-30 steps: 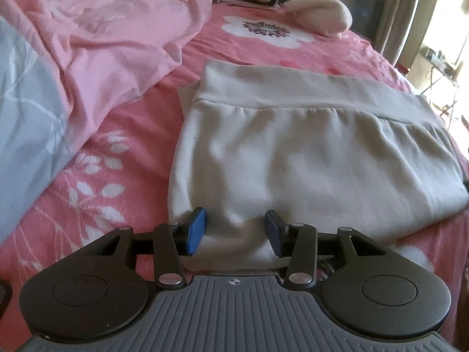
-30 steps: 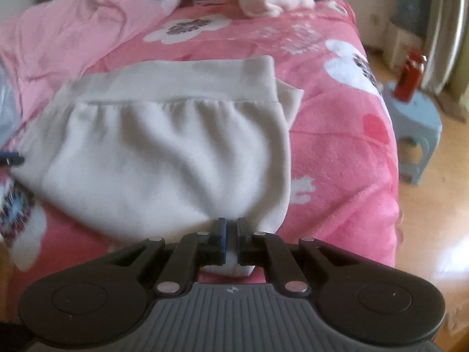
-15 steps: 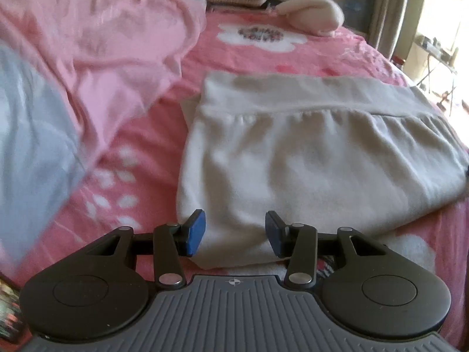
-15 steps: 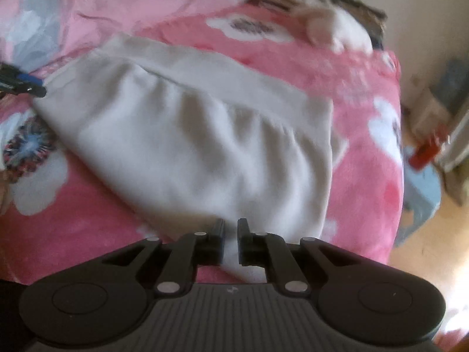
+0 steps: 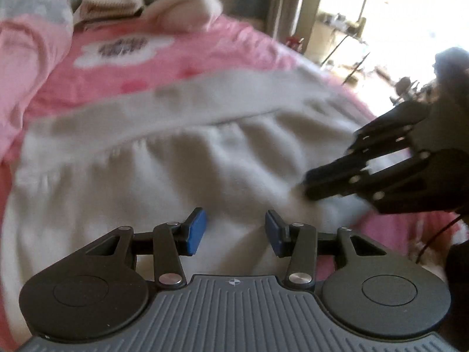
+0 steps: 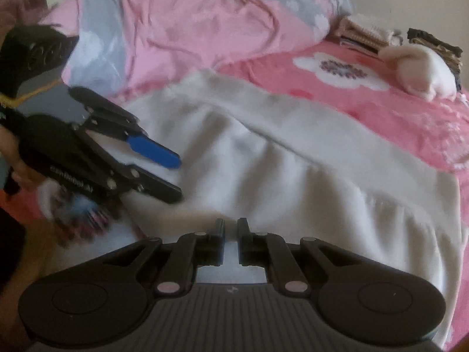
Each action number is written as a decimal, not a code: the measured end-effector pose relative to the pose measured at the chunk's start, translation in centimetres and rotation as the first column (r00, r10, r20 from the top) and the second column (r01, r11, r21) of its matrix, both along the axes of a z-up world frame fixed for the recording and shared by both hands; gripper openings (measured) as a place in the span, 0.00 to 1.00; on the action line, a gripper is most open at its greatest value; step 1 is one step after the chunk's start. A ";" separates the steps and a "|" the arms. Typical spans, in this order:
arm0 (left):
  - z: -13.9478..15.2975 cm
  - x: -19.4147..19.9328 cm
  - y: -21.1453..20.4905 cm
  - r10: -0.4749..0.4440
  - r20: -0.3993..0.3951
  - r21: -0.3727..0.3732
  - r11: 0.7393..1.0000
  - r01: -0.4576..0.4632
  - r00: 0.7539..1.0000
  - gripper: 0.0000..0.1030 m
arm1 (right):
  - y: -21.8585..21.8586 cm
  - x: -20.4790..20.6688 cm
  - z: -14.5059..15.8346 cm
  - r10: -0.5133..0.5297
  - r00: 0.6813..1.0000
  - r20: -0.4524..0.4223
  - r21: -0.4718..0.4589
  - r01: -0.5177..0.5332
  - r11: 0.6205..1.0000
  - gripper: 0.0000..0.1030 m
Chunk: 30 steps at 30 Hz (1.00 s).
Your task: Fold clothes
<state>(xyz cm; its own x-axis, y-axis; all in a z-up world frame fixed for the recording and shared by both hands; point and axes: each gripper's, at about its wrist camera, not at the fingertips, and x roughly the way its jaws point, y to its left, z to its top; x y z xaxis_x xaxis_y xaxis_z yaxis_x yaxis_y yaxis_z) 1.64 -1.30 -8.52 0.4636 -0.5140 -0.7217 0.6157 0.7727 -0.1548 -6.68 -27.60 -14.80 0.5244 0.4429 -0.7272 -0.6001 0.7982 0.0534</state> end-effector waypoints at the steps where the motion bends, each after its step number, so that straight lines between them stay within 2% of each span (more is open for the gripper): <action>1: -0.3 0.0 0.3 0.012 -0.005 0.000 1.000 -0.012 1.000 0.44 | -0.9 -0.4 -0.2 -0.010 1.000 0.017 0.017 0.009 1.000 0.07; 6: -0.1 0.2 3.5 0.114 0.001 0.036 0.993 -0.114 0.993 0.43 | -6.6 -1.5 0.2 -0.156 0.988 0.001 0.027 0.156 0.987 0.07; 8: 0.3 0.1 5.1 0.155 -0.004 0.023 0.988 -0.155 0.988 0.42 | -9.3 -2.1 0.8 -0.207 0.978 -0.008 0.059 0.207 0.977 0.06; 11: 0.7 0.2 7.3 0.228 -0.012 0.023 0.973 -0.228 0.974 0.43 | -12.5 -2.5 1.1 -0.324 0.946 -0.011 0.026 0.324 0.946 0.09; 13: 0.7 0.1 8.7 0.285 -0.017 0.031 0.958 -0.285 0.958 0.43 | -14.7 -2.9 1.3 -0.421 0.907 -0.016 0.015 0.422 0.907 0.10; 16: 0.9 -0.3 10.0 0.326 -0.031 0.006 0.945 -0.326 0.945 0.43 | -16.5 -3.2 1.8 -0.511 0.859 -0.030 0.016 0.512 0.859 0.10; 19: 1.0 -0.6 10.4 0.345 -0.027 0.004 0.938 -0.345 0.938 0.43 | -15.4 -2.8 3.0 -0.490 0.872 0.014 0.065 0.488 0.870 0.10; 21: 1.0 -0.6 10.2 0.358 -0.026 0.005 0.934 -0.358 0.933 0.43 | -13.6 -1.7 3.6 -0.444 0.896 0.023 0.128 0.438 0.890 0.10; 24: 1.0 -0.5 10.2 0.374 -0.026 0.009 0.928 -0.373 0.927 0.43 | -10.6 0.0 3.4 -0.357 0.934 0.023 0.176 0.347 0.921 0.10; 26: 1.2 -0.7 10.3 0.381 -0.025 0.012 0.925 -0.381 0.924 0.43 | -9.2 1.0 2.6 -0.314 0.949 0.020 0.162 0.307 0.938 0.10; 28: 1.5 -1.0 10.6 0.396 -0.012 0.020 0.918 -0.396 0.918 0.43 | -9.1 1.6 1.4 -0.321 0.947 0.000 0.120 0.319 0.940 0.10; 30: 1.9 -1.2 11.0 0.410 0.007 0.018 0.912 -0.410 0.912 0.44 | -10.6 1.7 0.5 -0.365 0.931 -0.024 0.109 0.365 0.924 0.12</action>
